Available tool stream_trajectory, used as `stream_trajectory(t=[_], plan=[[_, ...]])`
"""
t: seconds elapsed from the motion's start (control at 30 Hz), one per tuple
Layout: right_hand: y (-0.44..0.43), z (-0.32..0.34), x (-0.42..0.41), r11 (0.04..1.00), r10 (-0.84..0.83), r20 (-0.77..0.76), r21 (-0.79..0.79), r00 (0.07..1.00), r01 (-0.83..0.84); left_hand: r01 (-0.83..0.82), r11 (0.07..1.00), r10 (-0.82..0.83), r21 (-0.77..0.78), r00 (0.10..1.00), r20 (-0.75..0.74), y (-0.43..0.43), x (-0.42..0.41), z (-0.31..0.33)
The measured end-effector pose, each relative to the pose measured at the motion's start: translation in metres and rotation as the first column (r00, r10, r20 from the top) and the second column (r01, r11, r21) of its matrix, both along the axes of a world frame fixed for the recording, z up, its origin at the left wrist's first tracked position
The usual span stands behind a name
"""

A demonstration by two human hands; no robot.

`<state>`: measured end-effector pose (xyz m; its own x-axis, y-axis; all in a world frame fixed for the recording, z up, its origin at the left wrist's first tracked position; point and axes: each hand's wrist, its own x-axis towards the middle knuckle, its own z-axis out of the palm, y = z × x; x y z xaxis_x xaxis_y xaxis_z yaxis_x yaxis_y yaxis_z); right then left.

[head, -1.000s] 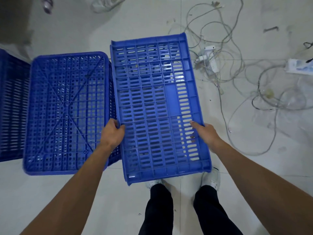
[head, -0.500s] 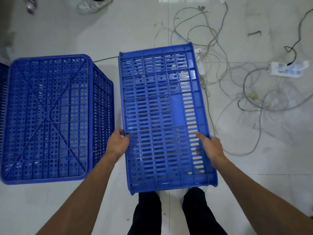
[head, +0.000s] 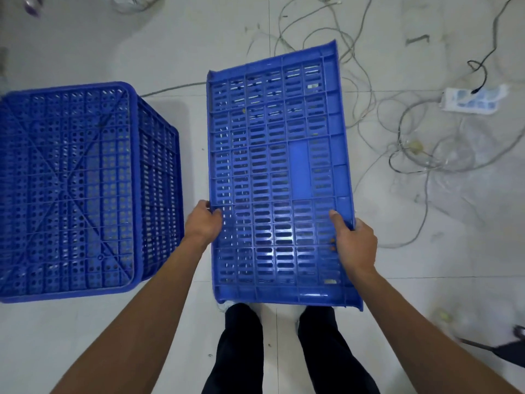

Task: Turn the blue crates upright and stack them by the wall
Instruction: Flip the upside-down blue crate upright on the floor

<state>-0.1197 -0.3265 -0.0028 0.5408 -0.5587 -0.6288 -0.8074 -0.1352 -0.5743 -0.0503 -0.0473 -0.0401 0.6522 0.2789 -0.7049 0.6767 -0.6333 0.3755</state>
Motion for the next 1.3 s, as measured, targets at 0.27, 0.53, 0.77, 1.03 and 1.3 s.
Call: stream_trajectory(t=[0.27,0.53,0.77,1.03,1.3], plan=[[0.032,0.014,-0.006,0.992,0.123,0.070,-0.049,0.990,-0.120,0.185,0.950,-0.192,0.252,0.981,0.000,-0.011,-0.014,0.007],[0.105,0.027,0.001,0.885,0.463,0.053,-0.084,0.885,-0.458,0.293,0.955,-0.280,0.035,0.861,0.425,-0.041,-0.012,0.054],[0.155,0.034,0.021,0.732,0.677,0.041,0.072,0.735,-0.678,0.201,0.977,-0.188,-0.078,0.971,0.147,-0.015,-0.007,0.073],[0.208,0.023,0.033,0.565,0.776,0.131,0.292,0.617,-0.772,0.251,0.960,-0.263,0.127,0.961,0.081,0.026,0.012,0.063],[0.199,-0.019,0.049,0.674,0.630,-0.015,0.507,0.777,-0.537,0.193,0.963,-0.192,0.188,0.981,-0.023,0.079,0.018,0.013]])
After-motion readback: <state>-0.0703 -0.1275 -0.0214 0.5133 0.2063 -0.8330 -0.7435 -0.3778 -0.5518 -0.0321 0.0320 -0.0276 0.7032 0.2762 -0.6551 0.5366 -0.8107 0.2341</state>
